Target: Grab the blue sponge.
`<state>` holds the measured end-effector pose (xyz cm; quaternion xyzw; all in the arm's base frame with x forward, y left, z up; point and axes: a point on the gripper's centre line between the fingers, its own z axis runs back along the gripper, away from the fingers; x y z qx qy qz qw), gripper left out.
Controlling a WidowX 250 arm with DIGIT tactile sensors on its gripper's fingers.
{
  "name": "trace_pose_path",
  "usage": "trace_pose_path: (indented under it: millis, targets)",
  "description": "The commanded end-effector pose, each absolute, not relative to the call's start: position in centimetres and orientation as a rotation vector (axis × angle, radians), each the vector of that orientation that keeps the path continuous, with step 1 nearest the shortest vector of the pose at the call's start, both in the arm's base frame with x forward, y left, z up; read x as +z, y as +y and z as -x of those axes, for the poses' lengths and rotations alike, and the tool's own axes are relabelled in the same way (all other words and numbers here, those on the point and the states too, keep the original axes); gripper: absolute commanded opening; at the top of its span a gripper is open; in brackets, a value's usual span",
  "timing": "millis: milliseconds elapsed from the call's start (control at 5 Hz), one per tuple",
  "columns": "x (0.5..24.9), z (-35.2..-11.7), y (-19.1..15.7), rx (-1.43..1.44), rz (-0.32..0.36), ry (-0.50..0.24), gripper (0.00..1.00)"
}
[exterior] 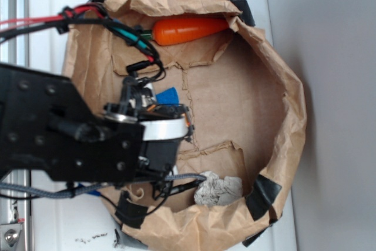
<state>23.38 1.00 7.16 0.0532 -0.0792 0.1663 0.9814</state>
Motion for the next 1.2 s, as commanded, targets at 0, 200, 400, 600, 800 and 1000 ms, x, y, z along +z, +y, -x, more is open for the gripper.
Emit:
trace_pose_path:
  millis: [0, 200, 400, 600, 800, 1000]
  targets:
    - [10.4, -24.6, 4.3, 0.361, -0.034, -0.155, 1.0]
    - [8.6, -24.3, 4.9, 0.367, -0.041, -0.176, 1.0]
    - [7.0, -24.3, 3.4, 0.359, -0.086, -0.204, 1.0]
    - [6.3, -24.5, 1.9, 0.379, -0.073, -0.158, 1.0]
    - [4.3, -24.5, 0.9, 0.393, -0.094, -0.184, 1.0]
    - [3.2, -25.3, 0.4, 0.434, -0.125, -0.204, 0.0]
